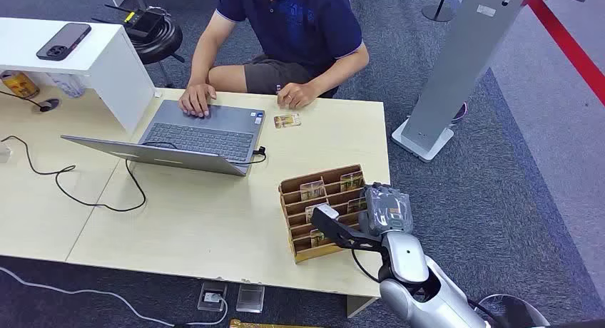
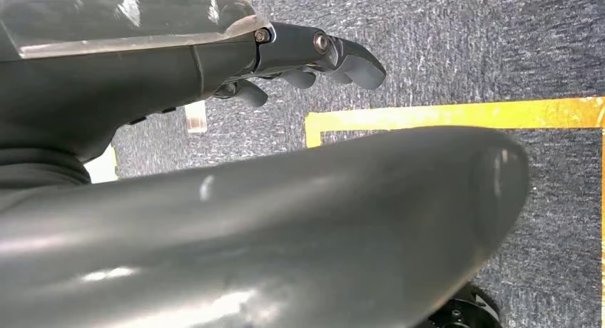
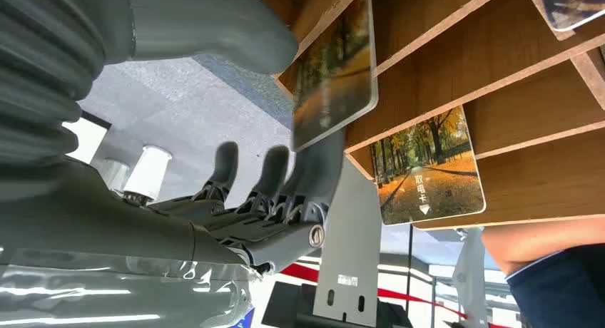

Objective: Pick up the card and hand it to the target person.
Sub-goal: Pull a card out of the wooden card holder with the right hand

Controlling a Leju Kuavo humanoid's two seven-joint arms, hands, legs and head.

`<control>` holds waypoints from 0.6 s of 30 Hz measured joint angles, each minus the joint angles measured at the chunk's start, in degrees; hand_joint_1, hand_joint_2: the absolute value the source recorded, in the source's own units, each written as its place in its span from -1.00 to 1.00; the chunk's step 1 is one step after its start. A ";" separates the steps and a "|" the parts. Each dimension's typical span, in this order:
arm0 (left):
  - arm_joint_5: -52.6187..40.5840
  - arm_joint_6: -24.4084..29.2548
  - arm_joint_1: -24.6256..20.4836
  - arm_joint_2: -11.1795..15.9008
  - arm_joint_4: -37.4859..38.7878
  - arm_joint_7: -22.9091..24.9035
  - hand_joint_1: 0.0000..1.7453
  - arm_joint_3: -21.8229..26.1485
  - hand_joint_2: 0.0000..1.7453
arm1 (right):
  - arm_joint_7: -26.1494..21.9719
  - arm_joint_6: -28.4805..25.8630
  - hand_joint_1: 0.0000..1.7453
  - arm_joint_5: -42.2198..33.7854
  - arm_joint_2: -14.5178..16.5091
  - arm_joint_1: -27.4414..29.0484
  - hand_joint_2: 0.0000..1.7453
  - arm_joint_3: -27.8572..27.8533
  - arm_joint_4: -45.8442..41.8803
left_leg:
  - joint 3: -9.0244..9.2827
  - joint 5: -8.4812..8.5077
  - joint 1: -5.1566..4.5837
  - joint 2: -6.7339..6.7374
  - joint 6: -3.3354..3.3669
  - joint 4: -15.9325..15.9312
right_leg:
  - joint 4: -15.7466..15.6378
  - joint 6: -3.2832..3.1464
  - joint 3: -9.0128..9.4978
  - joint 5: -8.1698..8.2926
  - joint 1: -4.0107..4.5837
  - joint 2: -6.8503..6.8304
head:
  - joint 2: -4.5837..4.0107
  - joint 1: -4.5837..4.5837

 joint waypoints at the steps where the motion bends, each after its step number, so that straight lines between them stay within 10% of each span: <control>1: 0.00 0.00 0.00 0.00 0.00 0.00 -1.00 -0.01 -1.00 | 0.01 -0.01 0.13 0.00 0.00 0.00 1.00 0.00 0.01 | 0.00 0.00 0.00 0.00 0.00 0.00 | 0.00 0.00 0.00 0.00 0.00 0.00 | 0.00 -0.01; 9: 0.05 -0.03 0.00 0.00 0.00 0.02 -1.00 -0.17 -1.00 | 0.18 -0.13 0.30 -0.07 -0.01 0.06 1.00 -0.02 0.04 | 0.00 0.00 0.00 0.00 0.00 0.00 | 0.00 0.00 -0.01 0.00 0.00 0.00 | 0.00 -0.01; 18: 0.11 -0.11 0.00 0.00 0.00 0.10 -1.00 -0.25 -1.00 | 0.67 -0.32 0.95 -0.07 -0.04 0.12 1.00 -0.07 0.02 | 0.01 0.00 0.00 0.01 0.00 0.00 | 0.00 0.00 0.00 0.00 0.00 0.01 | 0.00 -0.01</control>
